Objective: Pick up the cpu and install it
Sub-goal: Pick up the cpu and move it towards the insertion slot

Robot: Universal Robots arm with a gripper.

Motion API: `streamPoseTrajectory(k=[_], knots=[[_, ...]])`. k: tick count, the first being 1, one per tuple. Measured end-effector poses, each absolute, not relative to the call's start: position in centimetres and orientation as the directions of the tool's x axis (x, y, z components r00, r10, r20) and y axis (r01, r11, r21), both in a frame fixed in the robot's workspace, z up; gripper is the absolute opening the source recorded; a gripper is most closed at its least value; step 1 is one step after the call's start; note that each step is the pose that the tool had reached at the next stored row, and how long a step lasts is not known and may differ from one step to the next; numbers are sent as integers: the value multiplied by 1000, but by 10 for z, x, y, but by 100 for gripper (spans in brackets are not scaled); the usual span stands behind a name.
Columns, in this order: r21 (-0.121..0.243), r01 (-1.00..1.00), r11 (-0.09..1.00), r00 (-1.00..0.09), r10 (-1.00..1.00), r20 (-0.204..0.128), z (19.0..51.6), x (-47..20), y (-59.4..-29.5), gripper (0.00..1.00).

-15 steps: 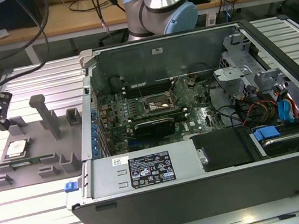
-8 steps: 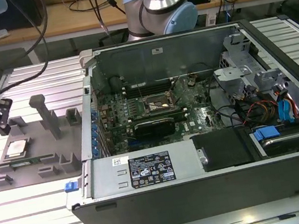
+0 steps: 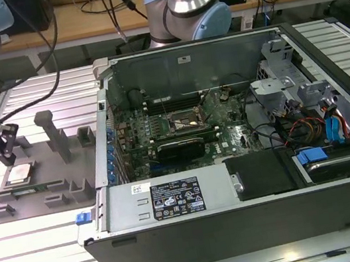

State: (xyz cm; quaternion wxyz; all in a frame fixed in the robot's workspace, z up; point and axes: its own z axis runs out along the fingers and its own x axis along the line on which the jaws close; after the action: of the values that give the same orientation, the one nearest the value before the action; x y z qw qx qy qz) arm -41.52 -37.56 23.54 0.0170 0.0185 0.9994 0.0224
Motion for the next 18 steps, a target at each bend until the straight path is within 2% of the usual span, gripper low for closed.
streamPoseTrajectory(k=[18], knots=[[45,-2,999,-999,0,-34,207,-419,-378,11]])
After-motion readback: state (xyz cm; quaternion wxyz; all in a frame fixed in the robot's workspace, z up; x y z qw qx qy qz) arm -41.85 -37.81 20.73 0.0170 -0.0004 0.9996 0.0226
